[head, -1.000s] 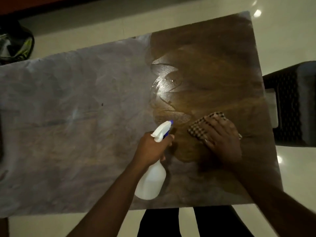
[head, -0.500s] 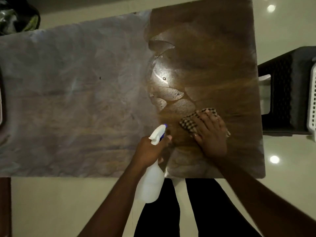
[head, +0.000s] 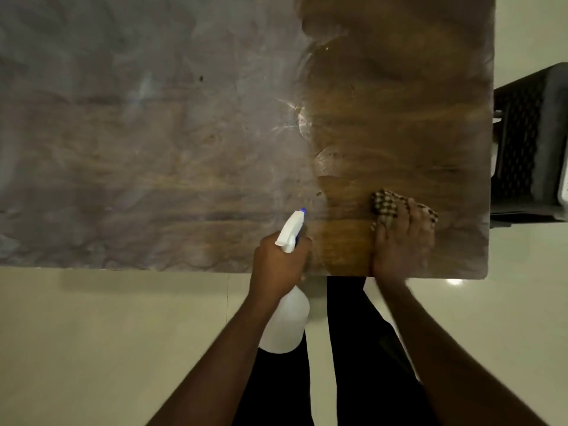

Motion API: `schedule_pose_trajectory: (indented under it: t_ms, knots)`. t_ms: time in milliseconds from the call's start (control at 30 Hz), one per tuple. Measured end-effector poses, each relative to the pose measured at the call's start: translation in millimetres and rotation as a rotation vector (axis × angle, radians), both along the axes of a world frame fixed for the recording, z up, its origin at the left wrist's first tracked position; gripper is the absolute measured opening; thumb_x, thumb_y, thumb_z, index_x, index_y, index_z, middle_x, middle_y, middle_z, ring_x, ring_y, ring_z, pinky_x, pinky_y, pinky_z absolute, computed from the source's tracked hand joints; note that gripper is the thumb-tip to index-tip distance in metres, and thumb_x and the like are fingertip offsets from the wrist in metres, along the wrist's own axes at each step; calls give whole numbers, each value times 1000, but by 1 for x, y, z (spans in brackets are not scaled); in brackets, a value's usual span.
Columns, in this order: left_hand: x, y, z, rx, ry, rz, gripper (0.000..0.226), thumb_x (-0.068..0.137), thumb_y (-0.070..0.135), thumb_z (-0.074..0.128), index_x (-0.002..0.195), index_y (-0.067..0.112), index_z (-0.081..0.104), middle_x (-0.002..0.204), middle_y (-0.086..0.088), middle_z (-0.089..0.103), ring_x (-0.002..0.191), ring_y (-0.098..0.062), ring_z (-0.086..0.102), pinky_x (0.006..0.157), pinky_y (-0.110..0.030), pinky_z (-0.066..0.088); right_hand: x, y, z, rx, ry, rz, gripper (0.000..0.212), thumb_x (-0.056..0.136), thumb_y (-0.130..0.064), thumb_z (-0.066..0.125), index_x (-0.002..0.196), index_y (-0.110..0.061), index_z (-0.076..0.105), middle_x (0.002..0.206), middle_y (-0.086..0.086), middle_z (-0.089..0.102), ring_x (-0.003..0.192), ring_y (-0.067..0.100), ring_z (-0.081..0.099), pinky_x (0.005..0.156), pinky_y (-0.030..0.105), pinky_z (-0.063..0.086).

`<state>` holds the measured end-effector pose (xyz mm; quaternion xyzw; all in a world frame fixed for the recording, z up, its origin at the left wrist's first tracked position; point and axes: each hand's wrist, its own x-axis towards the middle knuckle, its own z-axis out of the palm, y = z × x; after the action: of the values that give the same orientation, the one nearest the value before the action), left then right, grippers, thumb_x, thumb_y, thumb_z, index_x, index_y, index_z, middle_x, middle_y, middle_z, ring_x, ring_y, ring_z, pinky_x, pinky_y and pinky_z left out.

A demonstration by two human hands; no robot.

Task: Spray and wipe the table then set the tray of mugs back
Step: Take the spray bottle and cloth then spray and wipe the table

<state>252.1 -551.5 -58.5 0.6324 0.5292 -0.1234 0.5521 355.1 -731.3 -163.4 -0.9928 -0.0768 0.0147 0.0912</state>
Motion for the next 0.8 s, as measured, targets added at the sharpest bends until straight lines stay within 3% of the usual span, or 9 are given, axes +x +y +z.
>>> schedule_pose_trajectory:
  t_ms: [67, 233, 300, 367, 467, 533, 667, 733, 800]
  knots:
    - [-5, 5, 0, -35, -19, -1, 23, 81, 35, 72, 66, 21, 62, 55, 4, 62, 46, -16, 57, 54, -30, 51, -25, 48, -5, 38, -11, 80, 46, 90, -27, 50, 134, -16, 42, 141, 10, 47, 134, 30, 33, 108, 49, 26]
    - [-14, 24, -2, -17, -31, -12, 23, 82, 37, 70, 83, 15, 69, 60, -7, 65, 44, -18, 56, 55, -29, 47, -70, 54, 1, 42, 47, 938, 52, 86, -34, 46, 136, -20, 39, 143, 5, 46, 135, 24, 32, 110, 47, 22]
    - [-19, 35, 2, -89, -37, -22, 18, 82, 40, 70, 77, 23, 67, 65, -11, 70, 40, -18, 55, 55, -29, 48, -47, 23, 2, 19, 86, 868, 60, 83, -31, 48, 140, -24, 35, 148, 2, 38, 136, 25, 31, 112, 43, 17]
    - [-24, 46, 8, -139, -61, -22, 17, 82, 39, 69, 72, 25, 66, 68, -12, 72, 36, -17, 53, 52, -27, 47, -22, 14, 6, 22, 128, 476, 59, 82, -32, 47, 139, -23, 38, 148, 5, 38, 136, 29, 32, 112, 44, 18]
    - [-29, 63, 9, -89, -66, 38, 28, 83, 32, 69, 69, 8, 64, 44, -4, 59, 34, -13, 52, 43, -18, 42, -18, 79, 7, 13, 80, -52, 52, 90, -36, 37, 135, -12, 43, 143, 12, 43, 133, 34, 34, 110, 50, 24]
    - [-28, 73, 10, -72, -81, 52, 30, 83, 35, 70, 69, 8, 64, 41, -1, 56, 35, -12, 53, 41, -15, 41, -43, 129, 2, 35, 71, 147, 49, 90, -33, 43, 135, -13, 43, 141, 13, 46, 133, 33, 35, 109, 51, 26]
    - [-28, 88, 18, -124, -118, 29, 21, 85, 37, 69, 67, 27, 61, 62, -11, 69, 36, -13, 55, 51, -23, 46, -86, 126, 1, -7, 114, 880, 53, 86, -33, 50, 136, -19, 39, 142, 6, 46, 138, 24, 29, 111, 45, 22]
    - [-28, 97, 23, -88, -105, 9, 26, 85, 37, 66, 65, 20, 61, 53, -12, 64, 36, -14, 54, 53, -23, 46, -64, 99, 5, -53, 98, 902, 59, 83, -33, 52, 139, -24, 36, 145, 4, 43, 138, 22, 28, 112, 43, 20]
    - [-25, 109, 25, -67, -109, 14, 31, 84, 37, 66, 67, 11, 61, 47, -10, 60, 36, -15, 54, 54, -24, 46, -37, 87, 7, -61, 114, 654, 60, 82, -31, 54, 139, -22, 36, 146, 7, 40, 137, 25, 27, 113, 44, 17]
